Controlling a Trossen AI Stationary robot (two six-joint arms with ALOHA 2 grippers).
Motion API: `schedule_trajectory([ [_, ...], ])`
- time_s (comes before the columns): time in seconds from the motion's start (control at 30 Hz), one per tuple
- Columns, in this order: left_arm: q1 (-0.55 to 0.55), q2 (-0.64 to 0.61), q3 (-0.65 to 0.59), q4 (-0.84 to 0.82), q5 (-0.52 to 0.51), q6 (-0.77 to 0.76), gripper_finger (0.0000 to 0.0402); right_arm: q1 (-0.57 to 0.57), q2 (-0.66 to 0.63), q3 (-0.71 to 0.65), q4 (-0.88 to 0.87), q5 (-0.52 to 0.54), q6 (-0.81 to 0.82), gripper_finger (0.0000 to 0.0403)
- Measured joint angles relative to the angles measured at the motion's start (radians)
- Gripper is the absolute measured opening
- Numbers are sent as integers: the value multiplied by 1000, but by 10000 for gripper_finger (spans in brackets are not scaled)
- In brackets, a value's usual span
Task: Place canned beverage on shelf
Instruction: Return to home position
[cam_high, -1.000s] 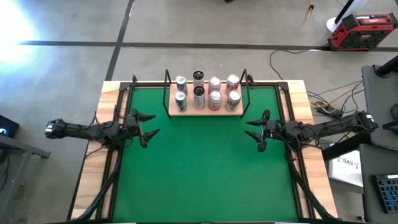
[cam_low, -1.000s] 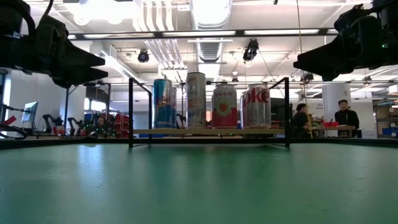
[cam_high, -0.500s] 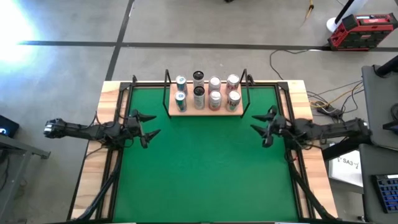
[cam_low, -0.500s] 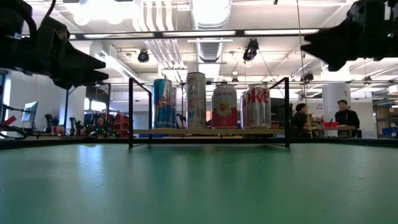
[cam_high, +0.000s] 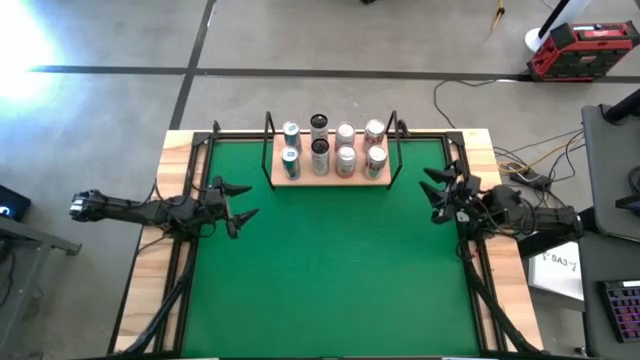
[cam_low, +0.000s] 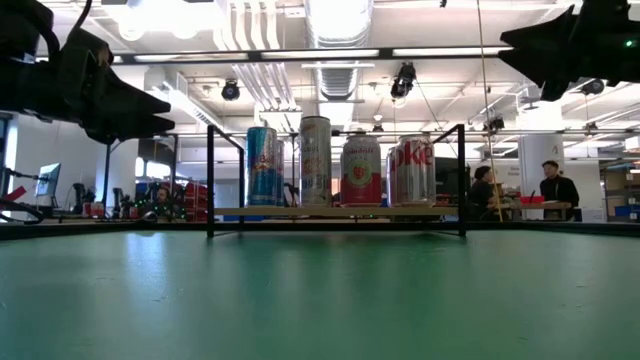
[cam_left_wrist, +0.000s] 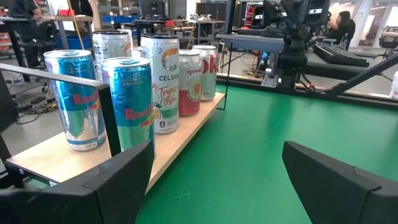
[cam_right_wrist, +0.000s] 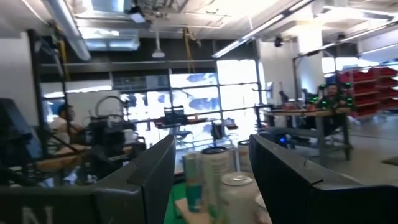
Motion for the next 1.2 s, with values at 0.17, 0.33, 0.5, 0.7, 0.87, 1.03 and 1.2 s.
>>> schedule_trajectory([
  [0.17, 0, 8, 0, 1, 0, 0, 341, -61, 1, 0, -11, 0, 0, 194],
  [0.33, 0, 9, 0, 1, 0, 0, 341, -112, -1, 0, -12, 0, 0, 194],
  [0.5, 0, 9, 0, 1, 0, 0, 341, -188, -1, 0, -11, 0, 0, 194],
  [0.7, 0, 10, 0, 1, 0, 0, 341, -278, 1, 0, -11, 0, 0, 194],
  [0.87, 0, 10, 0, 1, 0, 0, 341, -285, 13, 0, -12, 0, 0, 194],
  [1.03, 0, 10, 0, 1, 0, 0, 341, -285, 13, 0, -12, 0, 0, 194],
  [1.2, 0, 10, 0, 1, 0, 0, 341, -285, 13, 0, -12, 0, 0, 194],
])
